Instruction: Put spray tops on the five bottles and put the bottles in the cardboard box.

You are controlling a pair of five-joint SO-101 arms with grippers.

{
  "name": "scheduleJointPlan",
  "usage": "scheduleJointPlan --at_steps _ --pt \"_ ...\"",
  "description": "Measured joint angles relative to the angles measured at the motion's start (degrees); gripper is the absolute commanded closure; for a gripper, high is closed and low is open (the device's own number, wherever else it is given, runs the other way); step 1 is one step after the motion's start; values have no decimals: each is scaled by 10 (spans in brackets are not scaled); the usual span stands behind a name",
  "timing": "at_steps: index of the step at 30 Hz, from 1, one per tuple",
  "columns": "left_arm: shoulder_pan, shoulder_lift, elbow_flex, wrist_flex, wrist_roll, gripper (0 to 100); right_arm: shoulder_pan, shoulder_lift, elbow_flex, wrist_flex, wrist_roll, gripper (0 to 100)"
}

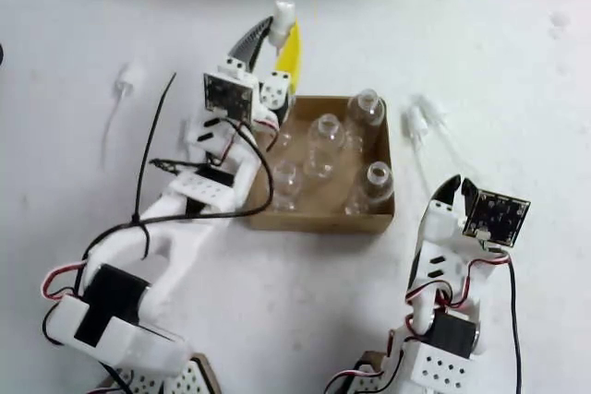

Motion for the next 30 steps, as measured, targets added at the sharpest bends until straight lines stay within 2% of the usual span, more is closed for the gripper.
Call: scheduleJointPlan --at_steps 6,10,21,23,27,30 --pt "0 0 3 0 0 878 0 0 0 0 0 978" --pt "0 -3 15 16 23 872 0 0 0 0 0 978" --pt "0 -161 16 265 51 867 0 0 0 0 0 978" --pt "0 -166 16 287 51 855 0 0 0 0 0 978" --pt "0 -167 16 302 52 768 0 0 0 0 0 978" --pt "0 -167 16 309 53 771 0 0 0 0 0 978"
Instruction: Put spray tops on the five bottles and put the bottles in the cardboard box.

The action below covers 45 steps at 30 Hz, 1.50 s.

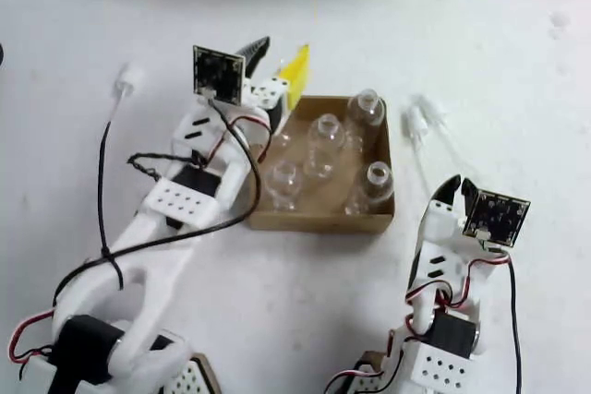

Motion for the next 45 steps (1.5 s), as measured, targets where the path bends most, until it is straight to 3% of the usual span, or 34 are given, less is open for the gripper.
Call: scheduleJointPlan --at_steps 11,16,22,28,32,41,45 --pt "-15 -42 -9 47 27 853 0 0 0 0 0 978" --pt "-101 -115 -98 224 84 871 0 0 0 0 0 978" --pt "-226 -93 -270 498 76 869 0 0 0 0 0 978" --pt "-287 76 -453 686 -62 867 0 0 0 0 0 978" --pt "-316 235 -586 764 -157 867 0 0 0 0 0 978" --pt "-329 585 -910 820 -169 866 -2 0 0 0 0 978" --pt "-330 719 -1056 820 -169 806 -2 0 0 0 0 978"
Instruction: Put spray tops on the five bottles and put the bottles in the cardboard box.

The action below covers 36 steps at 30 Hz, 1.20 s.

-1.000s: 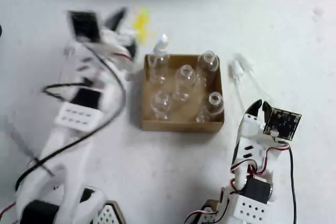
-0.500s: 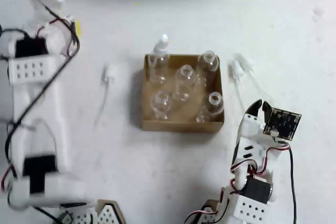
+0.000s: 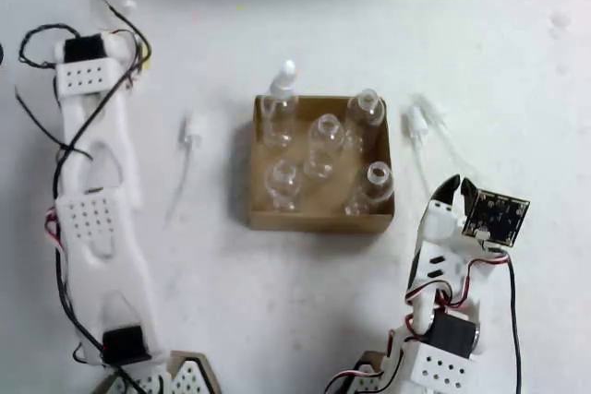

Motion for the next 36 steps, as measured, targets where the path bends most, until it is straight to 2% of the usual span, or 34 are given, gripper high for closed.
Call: scheduleJointPlan --at_steps 8,11,14,21,25,31,34,36 --pt "-4 221 -273 0 37 793 0 0 0 0 0 978" --pt "-4 270 -324 -11 39 793 0 0 0 0 0 978" --pt "-9 287 -324 -43 39 793 0 0 0 0 0 978" --pt "-34 289 -307 -64 40 796 0 0 0 0 0 978" --pt "-35 289 -278 -72 31 864 0 0 0 0 0 978" --pt "-27 287 -211 -135 -18 961 0 0 0 0 0 978" --pt "-23 287 -207 -135 -24 979 0 0 0 0 0 978" --pt "-21 285 -221 -105 -25 979 0 0 0 0 0 978"
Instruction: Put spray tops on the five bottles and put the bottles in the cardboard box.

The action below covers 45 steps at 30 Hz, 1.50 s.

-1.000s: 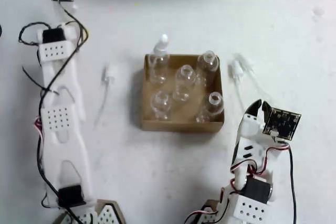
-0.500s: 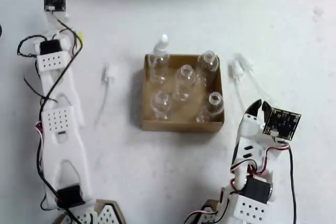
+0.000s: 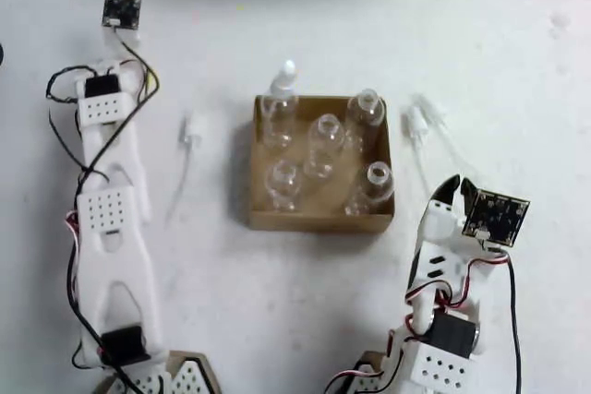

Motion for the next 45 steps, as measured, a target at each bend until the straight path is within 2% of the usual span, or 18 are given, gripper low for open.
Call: scheduleJointPlan --at_steps 6,13,16,20,23,28,32,38,43,45 --pt "15 -2 -103 193 -39 979 0 0 0 0 0 978" --pt "72 -108 -110 437 -77 978 0 0 0 0 0 978" --pt "79 -162 -99 459 -77 978 0 0 0 0 0 978" --pt "77 -238 -6 464 -76 977 0 0 0 0 0 978" --pt "78 -309 123 464 -79 978 0 0 0 0 0 978" --pt "78 -442 352 448 -128 978 0 0 0 0 0 978" --pt "63 -500 504 342 -136 976 0 0 0 0 0 978" --pt "47 -518 674 167 -139 968 0 0 0 0 0 978" --pt "47 -518 727 97 -139 766 0 0 0 0 0 978" --pt "47 -518 727 95 -138 748 0 0 0 0 0 978"
